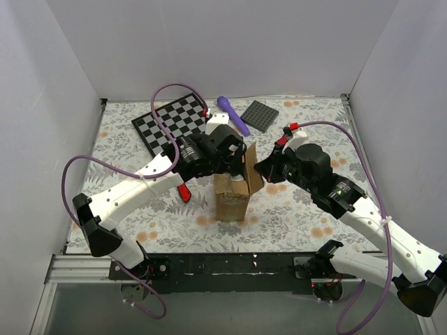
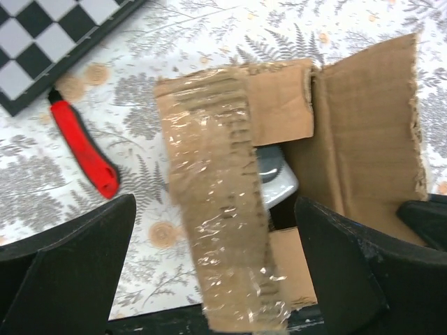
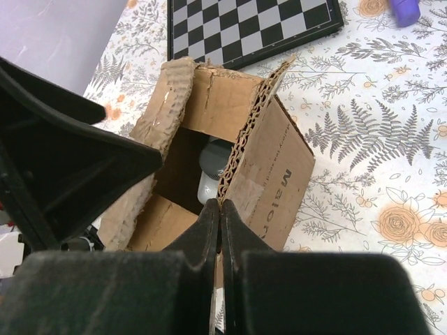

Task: Unpack the express box
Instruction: Open the express box at the center of the board.

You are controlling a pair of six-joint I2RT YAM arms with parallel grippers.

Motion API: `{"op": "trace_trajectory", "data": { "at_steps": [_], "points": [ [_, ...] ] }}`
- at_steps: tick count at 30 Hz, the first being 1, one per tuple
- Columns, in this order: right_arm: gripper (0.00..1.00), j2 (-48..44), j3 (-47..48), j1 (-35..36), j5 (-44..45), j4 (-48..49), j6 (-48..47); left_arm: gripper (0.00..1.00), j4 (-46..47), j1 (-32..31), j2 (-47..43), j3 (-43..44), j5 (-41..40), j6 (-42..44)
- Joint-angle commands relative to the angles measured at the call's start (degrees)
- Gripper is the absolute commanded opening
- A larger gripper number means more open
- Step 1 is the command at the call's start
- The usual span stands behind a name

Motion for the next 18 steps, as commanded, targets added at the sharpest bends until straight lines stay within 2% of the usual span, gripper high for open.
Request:
{"op": "trace_trajectory", "data": {
  "at_steps": [1, 5, 12, 15, 18],
  "points": [
    [0.01, -0.85, 3.18, -0.02, 1.18, 1.08, -1.98, 0.98, -8.15, -2.98, 0.6, 4.53, -9.21, -0.7],
    [0.01, -0.76, 2.91, -0.11, 1.35, 1.26, -1.89, 0.98, -9.65, -4.66, 4.12, 4.36, -10.35, -1.32],
    [0.01, -1.11, 2.39, -0.11, 1.35, 0.99, -2.06, 0.98, -6.66, -5.19, 6.4, 2.78, -10.96, -0.09],
    [0.01, -1.38, 2.47, -0.11, 1.35, 0.82, -2.15, 0.93, -7.8, -5.19, 7.46, 1.73, -12.55, -0.96],
    [0.01, -1.82, 2.38, -0.11, 1.53, 0.64, -2.24, 0.83, -7.72, -5.19, 5.27, -0.11, -13.52, -2.46]
  ]
}}
